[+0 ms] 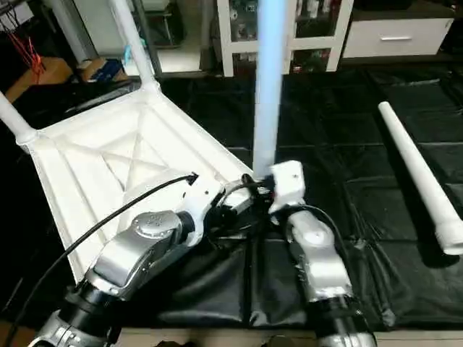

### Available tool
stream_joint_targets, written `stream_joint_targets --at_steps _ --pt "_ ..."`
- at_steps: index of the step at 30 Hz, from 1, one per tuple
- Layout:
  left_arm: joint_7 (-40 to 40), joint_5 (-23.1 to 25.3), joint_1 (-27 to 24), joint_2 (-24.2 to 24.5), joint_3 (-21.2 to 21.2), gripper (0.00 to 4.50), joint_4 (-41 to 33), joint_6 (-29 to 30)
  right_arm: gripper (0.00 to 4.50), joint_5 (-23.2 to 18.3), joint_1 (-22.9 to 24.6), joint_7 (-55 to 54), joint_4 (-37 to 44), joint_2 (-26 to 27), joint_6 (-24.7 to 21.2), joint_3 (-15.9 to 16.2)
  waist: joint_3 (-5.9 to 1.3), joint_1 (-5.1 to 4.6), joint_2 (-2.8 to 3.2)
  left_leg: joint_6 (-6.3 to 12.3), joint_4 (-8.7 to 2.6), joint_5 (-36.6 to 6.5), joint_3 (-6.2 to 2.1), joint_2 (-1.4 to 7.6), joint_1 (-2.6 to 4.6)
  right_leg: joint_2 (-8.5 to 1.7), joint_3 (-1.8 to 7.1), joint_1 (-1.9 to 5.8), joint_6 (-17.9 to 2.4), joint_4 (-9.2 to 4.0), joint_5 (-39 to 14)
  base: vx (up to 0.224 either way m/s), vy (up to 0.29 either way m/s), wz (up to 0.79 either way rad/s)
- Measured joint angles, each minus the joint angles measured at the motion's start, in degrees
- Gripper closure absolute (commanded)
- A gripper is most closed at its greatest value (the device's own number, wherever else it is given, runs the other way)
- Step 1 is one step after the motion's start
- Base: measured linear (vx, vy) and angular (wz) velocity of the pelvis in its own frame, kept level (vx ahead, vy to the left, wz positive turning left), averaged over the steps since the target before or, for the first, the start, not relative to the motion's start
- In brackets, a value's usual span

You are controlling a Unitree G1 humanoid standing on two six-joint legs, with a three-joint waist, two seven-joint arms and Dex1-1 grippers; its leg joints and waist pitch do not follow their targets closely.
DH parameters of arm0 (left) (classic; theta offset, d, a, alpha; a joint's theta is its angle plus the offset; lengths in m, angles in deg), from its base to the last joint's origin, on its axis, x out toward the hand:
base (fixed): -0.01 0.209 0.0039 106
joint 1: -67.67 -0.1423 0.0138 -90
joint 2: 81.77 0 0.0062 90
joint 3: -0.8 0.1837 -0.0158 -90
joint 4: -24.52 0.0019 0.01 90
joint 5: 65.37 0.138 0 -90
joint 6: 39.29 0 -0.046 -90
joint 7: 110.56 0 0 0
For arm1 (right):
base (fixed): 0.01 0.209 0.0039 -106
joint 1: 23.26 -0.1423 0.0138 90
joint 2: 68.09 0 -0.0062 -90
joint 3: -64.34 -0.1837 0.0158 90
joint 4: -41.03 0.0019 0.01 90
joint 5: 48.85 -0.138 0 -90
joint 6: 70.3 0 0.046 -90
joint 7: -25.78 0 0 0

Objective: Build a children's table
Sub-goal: Rotate leg to tighten

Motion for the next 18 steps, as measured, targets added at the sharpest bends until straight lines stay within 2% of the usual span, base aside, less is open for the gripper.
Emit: stream_joint_targets --at_steps 1,2,5,6,7,10,13,18 --pt "-2.1 0.1 -0.2 2.0 0.7 4.5 -1.0 -0.7 0.87 -1.7 0.1 3.0 0.4 -1.0 -0.5 0.0 0.01 -0.06 -0.01 0.0 -0.01 0.0 0.0 0.03 0.0 0.0 -0.03 -0.05 0.0 0.09 0.3 0.0 0.0 0.0" --pt "-3.9 -0.1 -0.7 3.3 0.7 4.5 -1.8 -1.3 0.87 -3.2 0.2 5.7 0.8 -1.9 -1.1 0.0 -0.01 -0.1 0.03 0.0 -0.04 0.0 -0.01 0.05 0.02 0.0 -0.06 -0.09 0.0 0.11 0.6 0.0 0.0 0.0" --pt "-6.9 -1.0 -2.0 5.3 0.7 4.5 -3.9 -1.5 0.65 -6.6 -0.3 13.0 2.9 -4.7 -2.5 0.1 -0.07 0.09 0.07 0.0 -0.18 0.0 -0.03 0.25 0.03 0.11 -0.24 -0.1 0.0 0.14 0.9 0.0 0.0 0.0" --pt "-7.9 -1.1 -2.7 6.3 1.0 4.5 -4.8 -1.5 0.55 -7.4 -0.3 16.1 3.9 -6.6 -3.2 0.4 -0.11 0.14 0.18 -0.01 -0.21 0.0 -0.01 0.28 0.03 0.14 -0.23 -0.1 -0.2 0.16 1.0 0.077 -0.043 0.07" --pt "-9.9 -2.1 -4.2 8.6 1.4 4.5 -6.7 -2.0 0.37 -8.7 -0.1 22.1 5.7 -11.2 -4.3 1.9 -0.15 0.45 0.3 0.01 -0.23 0.0 -0.02 0.31 0.01 0.15 -0.24 -0.08 -0.2 0.24 1.0 0.056 -0.025 0.06" --pt "-14.4 -3.8 -6.5 12.5 1.6 4.5 -10.0 -2.4 0.2 -9.4 0.7 31.4 7.8 -17.8 -5.6 2.8 -0.17 1.57 0.17 0.29 -0.18 0.2 -0.02 0.56 -0.05 0.33 -0.34 -0.03 0.1 0.26 0.6 0.067 -0.013 0.03" --pt "-16.3 -4.5 -6.7 13.9 1.8 4.5 -11.3 -2.4 0.2 -9.6 1.4 36.6 8.8 -20.3 -5.5 4.7 -0.17 1.95 0.18 0.35 -0.21 0.1 0.02 0.56 -0.14 0.33 -0.33 -0.12 0.1 0.28 0.5 0.017 -0.003 0.0" --pt "-18.7 -5.0 -7.3 16.0 1.8 4.5 -12.3 -2.4 0.2 -9.2 2.1 41.8 8.8 -24.1 -5.1 6.0 -0.03 2.28 -0.03 0.35 -0.05 0.1 0.03 0.56 -0.1 0.31 -0.25 -0.1 0.1 0.43 0.5 0.0 0.0 0.0"
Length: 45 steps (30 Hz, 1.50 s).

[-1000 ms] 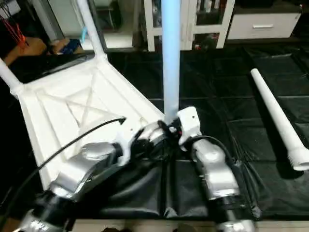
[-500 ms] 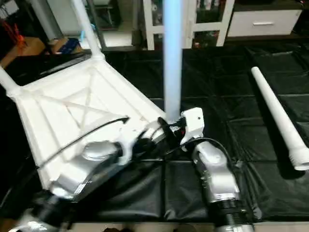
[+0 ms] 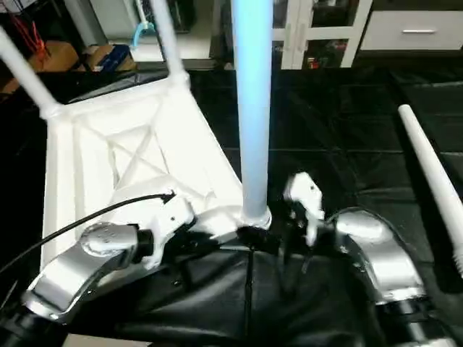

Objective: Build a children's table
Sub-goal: Rotate leg to tighten

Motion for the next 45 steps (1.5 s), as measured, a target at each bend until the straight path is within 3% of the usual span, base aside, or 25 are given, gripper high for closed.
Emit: stream_joint_targets --at_steps 11,24,32,37,45 --pt "-1.6 -0.5 -0.6 1.4 0.7 4.5 -1.3 0.4 0.2 1.0 -0.1 0.6 -1.2 0.8 2.3 0.8 0.15 -0.15 -0.22 -0.32 0.42 -0.2 0.09 -0.01 0.08 -0.07 0.2 0.02 0.0 0.52 0.0 0.0 0.0 0.0" --pt "-1.6 -0.5 -0.5 1.6 0.7 4.5 -1.5 0.9 1.38 2.7 0.0 0.1 -3.1 1.0 4.1 1.3 0.16 -0.22 -0.22 -0.31 0.43 -0.2 0.08 -0.01 0.07 -0.07 0.18 0.01 0.0 0.52 0.0 0.0 0.0 0.0" --pt "-1.6 -0.5 -0.4 1.8 0.6 4.5 -1.5 1.0 1.7 2.8 0.0 0.0 -4.1 2.1 5.2 0.9 0.16 -0.61 -0.21 -0.33 0.43 -0.2 0.08 -0.01 0.08 -0.07 0.18 0.03 0.0 0.54 0.0 0.0 0.0 0.0" --pt "-0.9 0.2 0.4 1.5 0.3 4.5 -0.5 1.3 1.73 2.9 0.1 -3.8 -5.7 5.0 5.8 0.2 0.17 -1.13 -0.22 -0.34 0.43 -0.2 0.07 -0.01 0.16 -0.06 0.2 0.04 -0.1 0.58 0.0 0.0 0.0 0.0" --pt "5.1 2.4 2.6 -3.5 -0.3 4.5 3.0 2.1 1.73 4.9 0.1 -16.8 -6.5 12.0 4.1 -2.0 0.43 -2.41 -0.6 -0.37 0.4 -0.2 -0.02 -0.01 0.27 -0.02 0.2 0.02 0.2 0.56 -0.1 0.0 0.0 0.0"
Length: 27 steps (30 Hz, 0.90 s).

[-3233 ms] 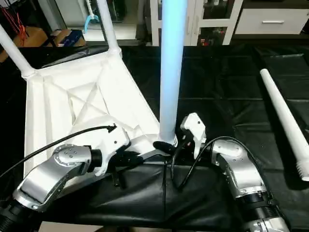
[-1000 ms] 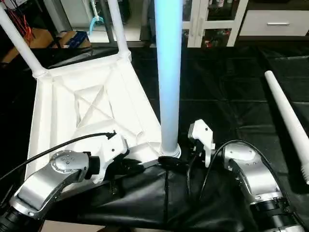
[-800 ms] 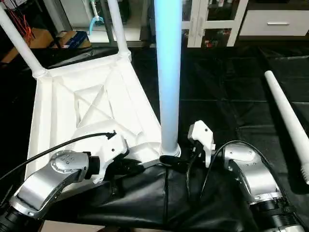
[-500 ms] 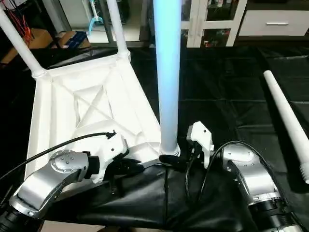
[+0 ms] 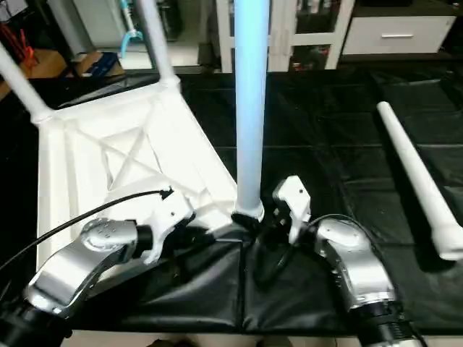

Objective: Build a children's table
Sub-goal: Rotate leg to tighten

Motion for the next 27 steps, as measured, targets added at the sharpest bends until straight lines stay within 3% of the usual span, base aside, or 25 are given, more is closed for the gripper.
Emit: stream_joint_targets --at_steps 2,8,12,17,18,19,27 --pt "5.1 1.6 1.8 -4.9 -0.8 4.5 3.2 0.5 1.73 2.5 -0.4 -9.2 -0.2 4.5 -0.6 -1.4 0.2 -0.1 -0.21 -0.01 -0.01 0.0 -0.03 -0.01 0.03 0.0 -0.01 -0.03 0.1 -0.08 0.0 0.0 0.0 0.0" --pt "14.3 4.0 5.6 -12.4 -1.8 4.5 10.2 0.0 1.74 8.8 -2.8 -27.3 -2.6 12.2 -0.6 -2.0 0.27 -0.66 -0.06 -0.01 -0.64 0.0 -0.36 -0.26 0.03 -0.01 -0.26 0.04 0.2 -1.65 -0.1 0.0 0.0 0.0" --pt "15.5 4.1 6.2 -13.5 -2.0 4.5 11.8 -0.8 1.74 10.0 -3.1 -30.8 -3.1 13.5 0.2 -2.0 0.33 -0.69 0.02 0.0 -1.17 0.0 -0.42 -0.72 0.0 -0.21 -0.19 0.08 0.2 -2.48 -0.1 0.0 0.0 0.0" --pt "15.6 4.5 6.2 -13.4 -2.1 4.5 11.7 -1.0 1.74 9.3 -3.3 -31.0 -3.7 14.7 0.8 -2.9 0.29 -0.78 0.17 0.0 -1.42 0.0 -0.38 -0.9 -0.07 -0.37 -0.19 0.05 0.2 -2.99 -0.1 0.0 0.0 0.0" --pt "15.5 4.5 6.2 -13.3 -2.1 4.5 11.7 -1.0 1.18 8.9 -3.2 -30.6 -3.7 14.7 0.9 -3.2 0.29 -0.78 0.17 0.01 -1.43 0.0 -0.3 -0.9 -0.07 -0.42 -0.18 0.03 0.2 -2.98 -0.1 0.0 0.0 0.0" --pt "15.1 4.5 6.0 -12.9 -2.0 4.5 11.3 -1.1 1.04 8.4 -2.6 -29.7 -3.1 14.6 1.2 -3.5 0.28 -0.72 0.18 0.01 -1.48 0.0 -0.24 -0.9 -0.07 -0.46 -0.19 0.01 0.2 -2.96 -0.1 0.0 0.0 0.0" --pt "6.7 2.9 2.2 -4.1 -0.5 4.5 4.7 -2.1 0.39 0.0 0.1 -16.6 2.4 11.4 -0.9 -3.3 0.32 -0.49 0.11 0.05 -1.32 0.0 -0.08 -0.84 -0.05 -0.62 -0.24 -0.51 -0.5 -1.75 1.0 0.008 -0.007 0.0"
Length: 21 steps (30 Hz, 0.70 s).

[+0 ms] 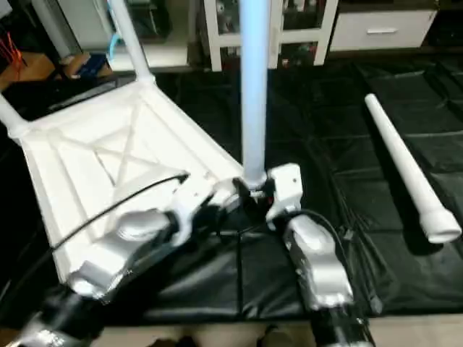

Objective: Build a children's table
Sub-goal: Rotate leg to tighten

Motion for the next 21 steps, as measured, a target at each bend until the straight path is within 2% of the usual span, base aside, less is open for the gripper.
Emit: stream_joint_targets --at_steps 1,4,7,14,21 --pt "-2.2 -0.5 -1.2 2.3 0.5 4.5 -2.3 0.1 0.2 -1.7 0.0 3.7 2.0 -2.0 -0.8 0.5 -0.02 0.25 0.02 0.0 0.02 0.0 0.0 0.06 0.03 0.0 -0.05 -0.05 0.0 0.15 0.3 0.0 0.0 0.0" --pt "-6.7 -2.4 -3.9 6.2 1.0 4.5 -6.9 0.4 0.2 -4.8 -0.3 12.0 5.8 -7.9 -2.8 1.4 -0.1 0.99 -0.07 -0.01 0.21 0.0 0.09 0.22 0.11 0.01 0.02 -0.04 -0.2 0.87 0.4 0.072 -0.03 0.08" --pt "-9.4 -3.6 -5.2 8.2 1.3 4.5 -9.6 0.7 0.2 -5.7 -0.6 18.6 6.9 -12.3 -2.8 1.6 -0.18 2.16 0.02 0.31 0.36 0.2 0.26 0.57 -0.01 0.15 -0.07 -0.01 0.3 0.97 0.0 0.08 -0.016 0.09" --pt "-11.9 -5.3 -6.8 12.2 1.3 4.5 -13.2 2.5 0.2 -6.3 -0.5 29.3 6.8 -19.3 -2.1 2.8 -0.2 2.28 -0.05 0.35 0.74 0.2 0.24 0.76 -0.22 0.34 -0.05 -0.06 -0.1 1.14 -0.4 0.009 0.0 -0.01" --pt "-12.8 -5.6 -7.3 13.0 1.3 4.5 -14.0 3.3 0.2 -6.3 -0.9 32.9 5.2 -20.7 -0.5 3.5 -0.11 2.05 -0.19 0.0 1.35 0.0 0.23 0.81 0.02 0.34 0.15 0.07 -0.1 1.78 -0.4 0.0 0.0 0.0"
